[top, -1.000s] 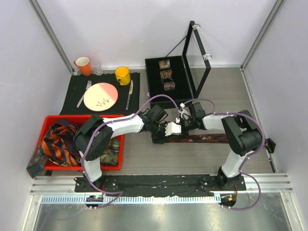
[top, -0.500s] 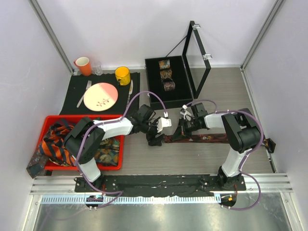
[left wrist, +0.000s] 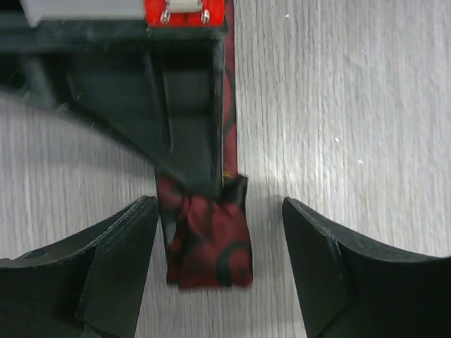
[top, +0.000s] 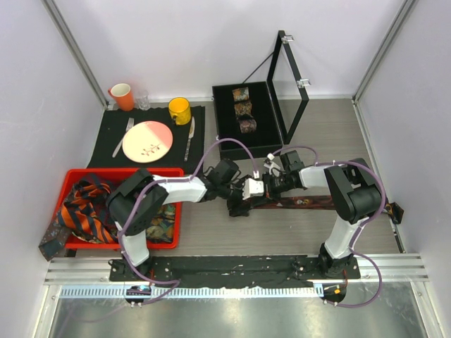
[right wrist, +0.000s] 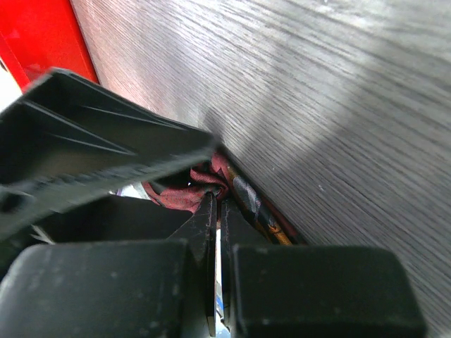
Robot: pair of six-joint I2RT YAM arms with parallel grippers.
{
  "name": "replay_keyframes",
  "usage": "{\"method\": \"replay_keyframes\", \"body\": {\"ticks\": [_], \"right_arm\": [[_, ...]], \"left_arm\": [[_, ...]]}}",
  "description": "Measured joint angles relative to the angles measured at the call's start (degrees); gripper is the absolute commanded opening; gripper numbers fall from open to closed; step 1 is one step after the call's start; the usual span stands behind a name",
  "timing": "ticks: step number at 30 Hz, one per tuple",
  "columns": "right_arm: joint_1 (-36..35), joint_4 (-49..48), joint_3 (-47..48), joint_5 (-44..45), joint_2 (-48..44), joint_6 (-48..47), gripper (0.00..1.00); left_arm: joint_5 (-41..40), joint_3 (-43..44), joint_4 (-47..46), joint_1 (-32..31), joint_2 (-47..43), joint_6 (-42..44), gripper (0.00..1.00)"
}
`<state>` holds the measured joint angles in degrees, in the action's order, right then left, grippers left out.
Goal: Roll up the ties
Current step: Roll the tie at the center of the board.
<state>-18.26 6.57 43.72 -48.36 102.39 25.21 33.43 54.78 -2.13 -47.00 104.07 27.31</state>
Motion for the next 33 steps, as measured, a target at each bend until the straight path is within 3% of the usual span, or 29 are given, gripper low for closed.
{"method": "replay_keyframes", "body": {"ticks": [2, 6, 14, 22, 33], "right_arm": [[0.0, 0.0, 0.0, 0.0, 0.0, 0.0, 0.01], [0.0, 0.0, 0.0, 0.1, -0.5, 0.2, 0.01], [0.0, 0.8, 0.0, 0.2, -3.4, 0.6, 0.01], [0.0, 2.7, 1.2, 1.5, -2.3, -1.8, 0.01], [0.1, 2.9, 1.9, 0.3, 0.9, -4.2, 0.01]], "left_arm": [[-0.8, 1.5, 0.7, -0.8, 1.6, 0.4, 0.73], [-1.7, 4.0, 3.5, -1.0, 2.7, 2.3, 0.49], [-0.3, 4.3, 6.6, -1.0, 2.5, 7.4, 0.29], [0.0, 5.0, 8.7, -1.1, 2.5, 9.3, 0.60], [0.6, -2.3, 4.8, 3.2, -2.7, 3.0, 0.63]]}}
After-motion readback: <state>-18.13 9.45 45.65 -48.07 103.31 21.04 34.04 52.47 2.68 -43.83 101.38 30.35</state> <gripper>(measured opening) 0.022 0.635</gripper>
